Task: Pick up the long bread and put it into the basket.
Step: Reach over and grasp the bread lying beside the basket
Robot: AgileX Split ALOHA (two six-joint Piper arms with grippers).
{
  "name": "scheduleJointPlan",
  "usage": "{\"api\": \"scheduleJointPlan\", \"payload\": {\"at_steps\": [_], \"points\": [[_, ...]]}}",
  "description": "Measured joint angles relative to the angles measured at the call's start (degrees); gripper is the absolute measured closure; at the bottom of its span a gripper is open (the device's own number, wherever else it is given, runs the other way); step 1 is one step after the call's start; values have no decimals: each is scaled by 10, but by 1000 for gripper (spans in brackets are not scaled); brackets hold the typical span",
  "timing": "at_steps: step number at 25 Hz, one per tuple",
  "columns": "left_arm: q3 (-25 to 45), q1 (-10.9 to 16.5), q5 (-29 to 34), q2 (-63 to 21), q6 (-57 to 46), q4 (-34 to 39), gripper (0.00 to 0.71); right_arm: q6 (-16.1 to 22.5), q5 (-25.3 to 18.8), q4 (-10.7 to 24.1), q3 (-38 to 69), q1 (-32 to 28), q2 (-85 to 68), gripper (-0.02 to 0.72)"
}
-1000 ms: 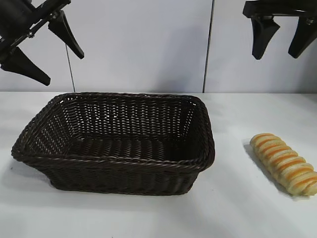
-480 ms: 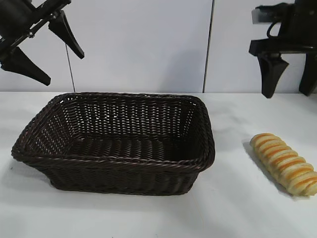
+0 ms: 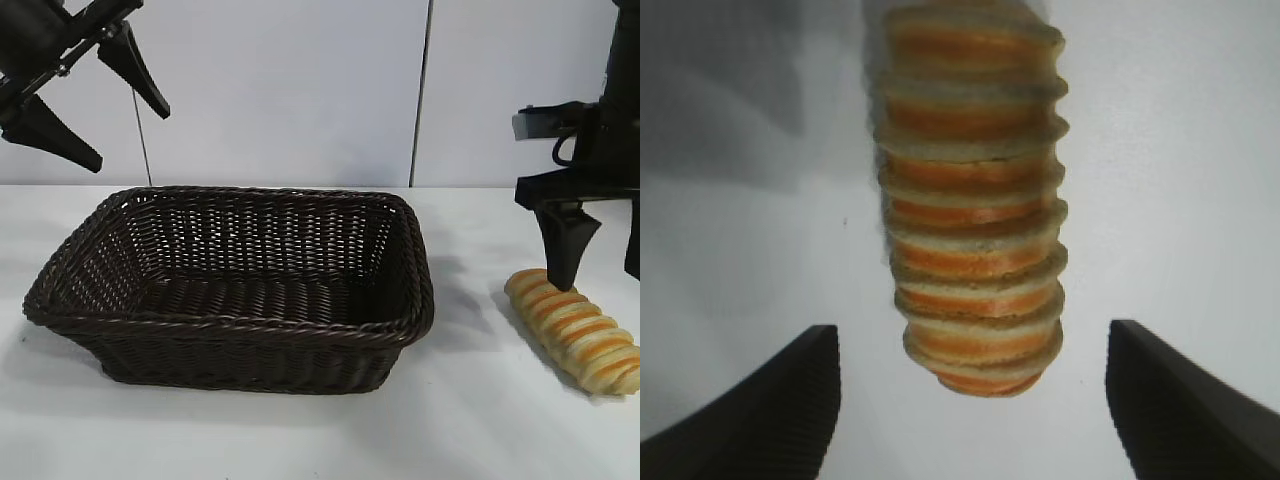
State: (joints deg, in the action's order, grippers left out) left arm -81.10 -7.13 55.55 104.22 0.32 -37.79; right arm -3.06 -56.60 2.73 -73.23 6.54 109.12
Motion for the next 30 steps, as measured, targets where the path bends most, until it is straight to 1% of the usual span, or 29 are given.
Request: {"api": "scheduleJointPlan", "payload": {"at_steps": [2, 8, 12, 14, 16, 18, 20, 21, 24, 28, 30], "points": [[0, 0, 0, 0, 0, 0, 170, 0, 9, 0, 0, 0, 10, 167], [0, 0, -1, 0, 2, 0, 170, 0, 12, 0, 0, 0, 48, 167], [0, 0, -2, 0, 2, 0, 170, 0, 23, 0, 0, 0, 59, 172], [0, 0, -2, 0, 2, 0, 170, 0, 26, 0, 0, 0, 59, 230], [0, 0, -2, 0, 2, 0, 170, 0, 28, -1, 0, 0, 59, 317], [0, 0, -2, 0, 2, 0, 170, 0, 32, -1, 0, 0, 59, 425], [0, 0, -2, 0, 2, 0, 170, 0, 32, -1, 0, 0, 59, 512], [0, 0, -2, 0, 2, 0, 170, 0, 31, -1, 0, 0, 59, 542], [0, 0, -2, 0, 2, 0, 170, 0, 14, -7, -6, 0, 59, 573], [0, 0, -2, 0, 2, 0, 170, 0, -12, -27, -34, 0, 43, 578], [0, 0, -2, 0, 2, 0, 170, 0, -33, -36, -55, 0, 26, 581]]}}
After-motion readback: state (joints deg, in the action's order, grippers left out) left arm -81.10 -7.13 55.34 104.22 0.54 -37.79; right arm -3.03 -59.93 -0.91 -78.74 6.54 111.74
